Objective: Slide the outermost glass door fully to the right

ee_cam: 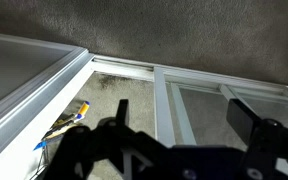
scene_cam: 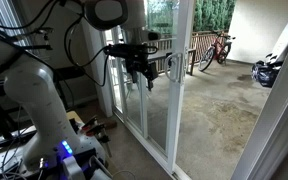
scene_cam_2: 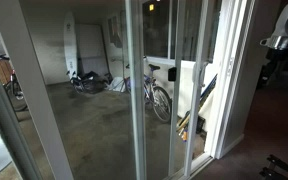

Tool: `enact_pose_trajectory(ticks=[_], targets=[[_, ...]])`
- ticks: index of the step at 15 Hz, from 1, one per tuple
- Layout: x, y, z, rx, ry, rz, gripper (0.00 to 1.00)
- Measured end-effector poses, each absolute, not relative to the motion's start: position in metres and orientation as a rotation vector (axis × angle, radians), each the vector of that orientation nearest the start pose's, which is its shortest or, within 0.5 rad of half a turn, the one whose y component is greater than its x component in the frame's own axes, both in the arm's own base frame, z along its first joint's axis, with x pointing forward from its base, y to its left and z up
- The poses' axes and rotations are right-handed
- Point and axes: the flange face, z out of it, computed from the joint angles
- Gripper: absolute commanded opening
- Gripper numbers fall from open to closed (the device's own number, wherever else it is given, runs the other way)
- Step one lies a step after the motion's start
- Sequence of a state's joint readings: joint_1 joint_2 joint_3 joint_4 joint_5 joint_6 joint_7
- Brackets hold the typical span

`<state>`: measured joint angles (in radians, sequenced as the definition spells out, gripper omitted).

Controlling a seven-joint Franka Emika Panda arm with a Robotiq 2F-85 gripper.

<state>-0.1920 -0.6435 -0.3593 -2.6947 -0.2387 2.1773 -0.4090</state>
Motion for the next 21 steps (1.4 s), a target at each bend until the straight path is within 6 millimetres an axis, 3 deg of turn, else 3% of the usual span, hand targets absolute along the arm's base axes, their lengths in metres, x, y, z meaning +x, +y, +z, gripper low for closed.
enact_pose_trajectory(ticks=[9,16,21], targets=[[0.31,-0.188,0.424,-3.189,-0.082,-0.183,1.0],[0.369,-0.144,0.432,-3.308,-0.207,-0.55,1.0],[0.402,-0.115,0.41,-3.399,-0.284,-0.687,1.0]])
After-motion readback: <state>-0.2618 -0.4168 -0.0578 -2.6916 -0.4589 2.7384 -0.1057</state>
